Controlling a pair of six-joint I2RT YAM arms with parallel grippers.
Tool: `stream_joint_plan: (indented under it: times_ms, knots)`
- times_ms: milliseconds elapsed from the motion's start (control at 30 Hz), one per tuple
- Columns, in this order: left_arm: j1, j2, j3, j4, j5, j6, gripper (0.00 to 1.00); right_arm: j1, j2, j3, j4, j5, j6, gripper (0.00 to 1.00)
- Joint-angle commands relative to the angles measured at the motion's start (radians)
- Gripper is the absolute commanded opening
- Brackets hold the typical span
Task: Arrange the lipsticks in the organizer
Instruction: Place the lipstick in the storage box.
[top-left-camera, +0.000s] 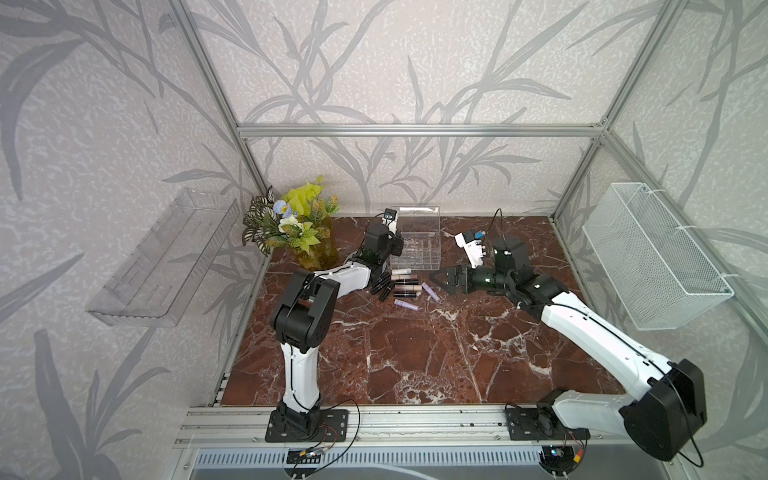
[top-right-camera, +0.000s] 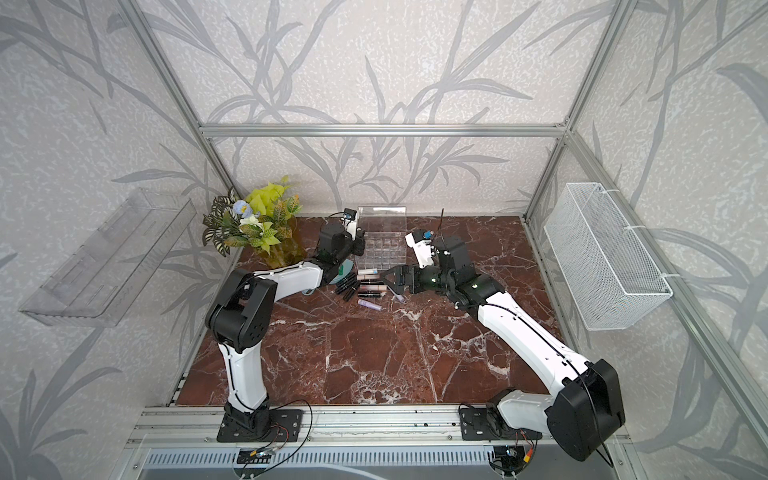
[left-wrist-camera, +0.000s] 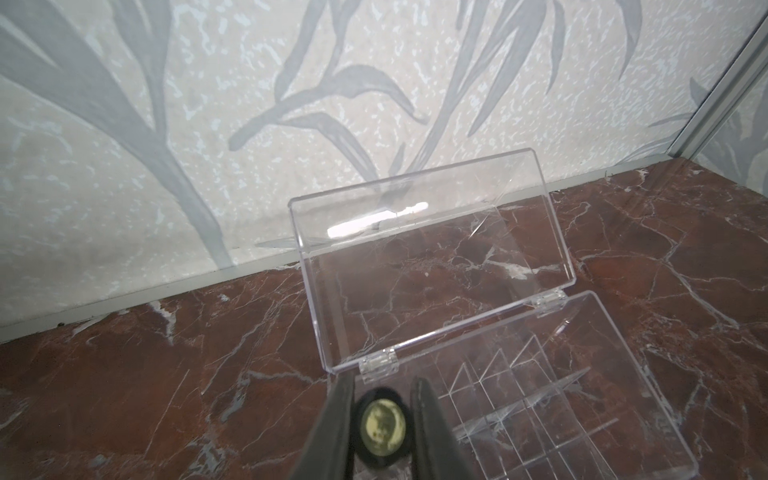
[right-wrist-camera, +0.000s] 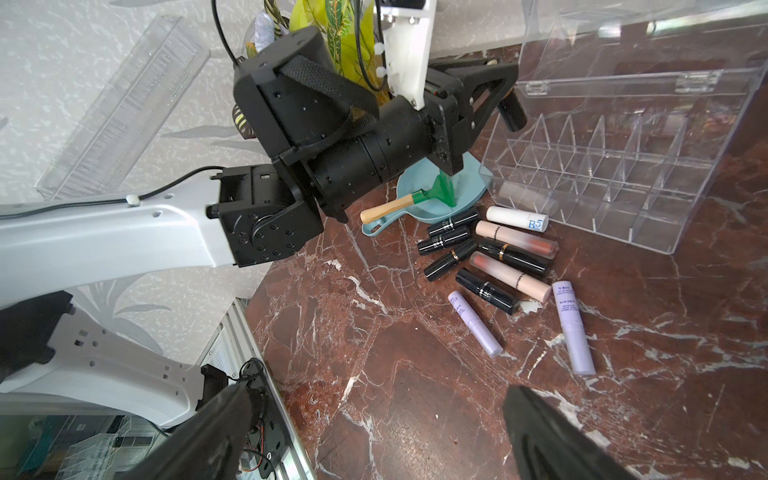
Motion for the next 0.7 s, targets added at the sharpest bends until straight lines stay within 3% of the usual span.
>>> stream_joint_plan:
  times_ms: [0, 667]
  knots:
    - [-0.010, 0.027, 0.038, 0.038, -0.046, 0.016, 0.07, -0.006, 0.015, -0.009, 0.039, -0.020, 0.004, 0.99]
    - [-0.012, 0.113, 0.105, -0.024, -0.069, 0.021, 0.11, -0.025, 0.000, -0.016, 0.039, -0.041, 0.000, 0.99]
